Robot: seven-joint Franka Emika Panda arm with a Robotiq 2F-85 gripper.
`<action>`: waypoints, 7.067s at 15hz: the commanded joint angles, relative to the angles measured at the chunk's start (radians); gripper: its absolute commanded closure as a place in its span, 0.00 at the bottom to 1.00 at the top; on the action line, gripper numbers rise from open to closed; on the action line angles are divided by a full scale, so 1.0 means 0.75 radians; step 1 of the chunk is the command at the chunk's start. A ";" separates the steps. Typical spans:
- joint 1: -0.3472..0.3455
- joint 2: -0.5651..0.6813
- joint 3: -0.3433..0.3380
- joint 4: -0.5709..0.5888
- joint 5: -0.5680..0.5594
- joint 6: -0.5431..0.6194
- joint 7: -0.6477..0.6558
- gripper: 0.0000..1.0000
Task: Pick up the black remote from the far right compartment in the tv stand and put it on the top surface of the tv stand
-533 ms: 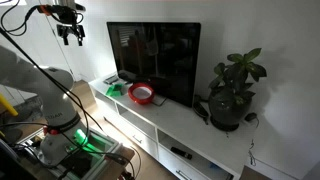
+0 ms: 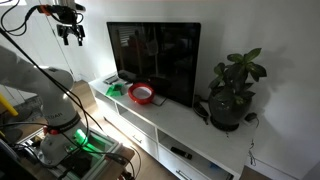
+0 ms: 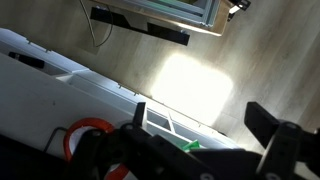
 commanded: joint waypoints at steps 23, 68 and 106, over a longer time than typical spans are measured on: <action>-0.702 0.296 -0.487 -0.472 -0.607 0.759 0.061 0.00; -1.574 1.995 -0.493 0.456 0.318 0.879 -0.928 0.00; -2.006 2.936 -0.220 1.557 0.362 0.401 -0.618 0.00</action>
